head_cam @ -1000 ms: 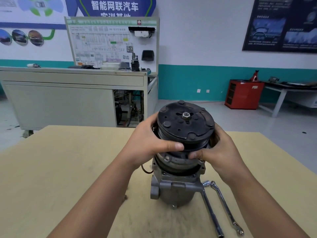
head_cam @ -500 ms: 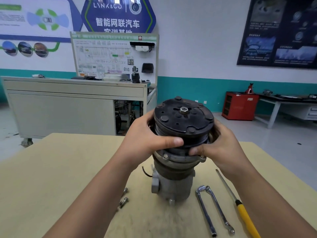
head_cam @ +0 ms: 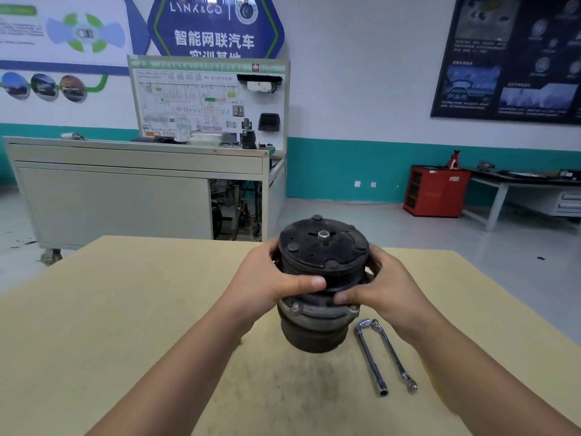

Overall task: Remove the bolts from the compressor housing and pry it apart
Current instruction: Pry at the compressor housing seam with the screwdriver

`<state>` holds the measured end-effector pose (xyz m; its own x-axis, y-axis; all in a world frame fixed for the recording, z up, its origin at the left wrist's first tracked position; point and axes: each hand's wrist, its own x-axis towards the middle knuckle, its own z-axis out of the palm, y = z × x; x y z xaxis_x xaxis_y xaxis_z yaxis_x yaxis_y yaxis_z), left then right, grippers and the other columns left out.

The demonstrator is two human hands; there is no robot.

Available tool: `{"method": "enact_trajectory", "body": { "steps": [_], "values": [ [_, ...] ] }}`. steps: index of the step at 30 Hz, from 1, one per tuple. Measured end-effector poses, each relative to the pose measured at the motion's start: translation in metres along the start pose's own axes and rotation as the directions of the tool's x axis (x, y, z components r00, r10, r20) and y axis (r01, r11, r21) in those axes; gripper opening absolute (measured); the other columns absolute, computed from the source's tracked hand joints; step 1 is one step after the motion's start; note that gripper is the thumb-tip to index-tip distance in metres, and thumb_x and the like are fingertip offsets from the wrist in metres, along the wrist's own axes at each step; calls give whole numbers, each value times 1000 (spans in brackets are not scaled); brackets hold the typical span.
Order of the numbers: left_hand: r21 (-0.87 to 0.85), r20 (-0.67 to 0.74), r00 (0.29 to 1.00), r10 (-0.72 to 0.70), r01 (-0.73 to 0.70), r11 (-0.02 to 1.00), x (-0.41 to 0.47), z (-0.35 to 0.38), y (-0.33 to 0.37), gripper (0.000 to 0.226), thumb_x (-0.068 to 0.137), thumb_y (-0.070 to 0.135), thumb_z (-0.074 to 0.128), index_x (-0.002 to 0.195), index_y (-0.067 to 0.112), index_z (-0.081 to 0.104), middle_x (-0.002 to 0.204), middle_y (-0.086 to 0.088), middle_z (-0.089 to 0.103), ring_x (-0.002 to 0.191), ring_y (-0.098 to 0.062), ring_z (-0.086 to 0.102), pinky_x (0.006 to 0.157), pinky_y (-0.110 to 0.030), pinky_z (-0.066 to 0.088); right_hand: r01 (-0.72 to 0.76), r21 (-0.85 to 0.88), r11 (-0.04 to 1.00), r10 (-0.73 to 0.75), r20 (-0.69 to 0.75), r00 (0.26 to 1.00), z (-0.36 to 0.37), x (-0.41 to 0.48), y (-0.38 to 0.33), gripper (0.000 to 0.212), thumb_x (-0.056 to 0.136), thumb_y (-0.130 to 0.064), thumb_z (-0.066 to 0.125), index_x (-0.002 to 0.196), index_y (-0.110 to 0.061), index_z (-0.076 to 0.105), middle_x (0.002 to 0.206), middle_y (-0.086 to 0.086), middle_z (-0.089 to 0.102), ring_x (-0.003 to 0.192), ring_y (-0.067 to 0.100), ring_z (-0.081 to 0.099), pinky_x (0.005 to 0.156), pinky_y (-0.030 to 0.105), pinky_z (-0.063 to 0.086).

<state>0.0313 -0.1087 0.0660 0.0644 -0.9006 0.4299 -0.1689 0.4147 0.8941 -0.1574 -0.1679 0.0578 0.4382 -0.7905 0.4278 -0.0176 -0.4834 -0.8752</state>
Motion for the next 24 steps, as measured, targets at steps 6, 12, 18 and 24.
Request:
{"method": "enact_trajectory", "body": {
  "steps": [6,12,18,24],
  "values": [
    [31,-4,999,-51,51,998,-18,1,-26,67,36,40,86,100,28,68,99,17,73,93,2,66,74,-10,47,-50,-12,999,51,23,998,11,-20,22,75,36,-9,87,104,-28,63,102,-16,71,96,0,64,75,12,49],
    [54,32,987,-158,156,986,-32,1,-48,73,35,43,86,103,26,68,100,16,72,94,2,65,73,-11,47,-159,0,987,159,29,987,22,-36,47,76,34,-5,84,105,-24,62,97,-18,71,91,-1,65,73,14,50],
    [100,54,970,-237,231,968,-39,2,-71,81,32,45,87,108,25,67,104,15,72,101,-1,64,81,-16,47,-227,31,973,227,9,974,30,-48,72,83,25,-14,85,105,-18,63,100,-7,73,97,10,66,79,23,51],
    [134,43,970,-238,231,964,-41,0,-81,84,34,51,87,112,32,65,109,18,70,106,0,62,87,-21,48,-231,8,973,230,35,973,30,-48,75,85,27,-16,85,108,-21,62,100,-12,72,94,2,65,77,15,49]
  ]
}}
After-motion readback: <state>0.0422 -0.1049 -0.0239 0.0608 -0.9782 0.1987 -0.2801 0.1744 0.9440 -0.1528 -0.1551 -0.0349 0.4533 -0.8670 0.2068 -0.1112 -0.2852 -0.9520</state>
